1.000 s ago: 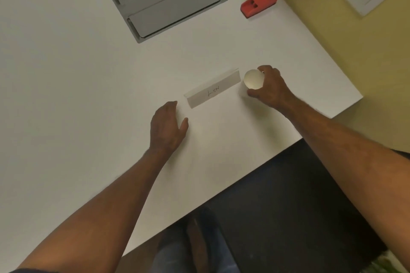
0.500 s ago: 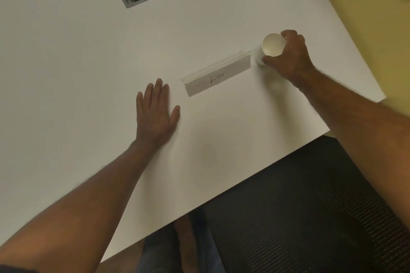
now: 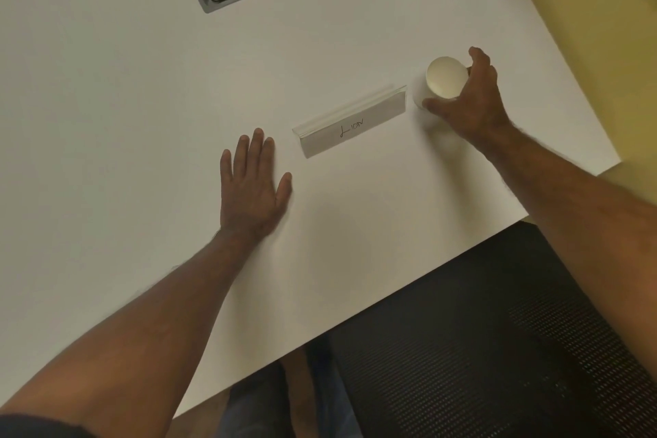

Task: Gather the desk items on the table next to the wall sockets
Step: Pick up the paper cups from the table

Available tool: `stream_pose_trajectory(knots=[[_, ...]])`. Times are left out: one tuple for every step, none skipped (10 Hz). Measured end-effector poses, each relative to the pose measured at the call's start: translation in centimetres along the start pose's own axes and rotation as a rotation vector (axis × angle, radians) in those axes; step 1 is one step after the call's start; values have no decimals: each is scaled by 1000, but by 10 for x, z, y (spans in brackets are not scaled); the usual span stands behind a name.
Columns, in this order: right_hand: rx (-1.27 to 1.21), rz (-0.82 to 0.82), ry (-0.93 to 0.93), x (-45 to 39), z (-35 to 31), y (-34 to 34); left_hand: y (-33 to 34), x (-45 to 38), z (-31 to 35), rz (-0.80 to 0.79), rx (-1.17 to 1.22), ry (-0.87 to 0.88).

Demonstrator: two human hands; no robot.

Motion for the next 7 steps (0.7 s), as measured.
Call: stream_pose_trajectory(knots=[[-12,-5,12,7,0,-1,-2,1,0,-11,15,9],[-26,-5,16,20,-2,-2,-2,2,0,-44,19,18],[-50,2,42,36,-2,-2,-5,3,-2,-111,23,34],[-74,9,68,56,-2,0,-17,9,-6,-113,-14,49],[-86,13,108,80,-4,6,-32,21,-12,-98,-10,35],[-55,0,150,107,-4,14,-47,37,-19,-65,21,28],[-34,-38,185,135,-7,28,-62,55,-30,-31,48,-8]])
Point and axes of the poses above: each hand's wrist, its own x-axis away from the middle knuckle, its own y-axis out of the palm, z = x × y, the point moved 9 cm from there along -x, towards the middle knuckle, and after that the axes turned 7 degrees about -z, right-handed, at the moved point
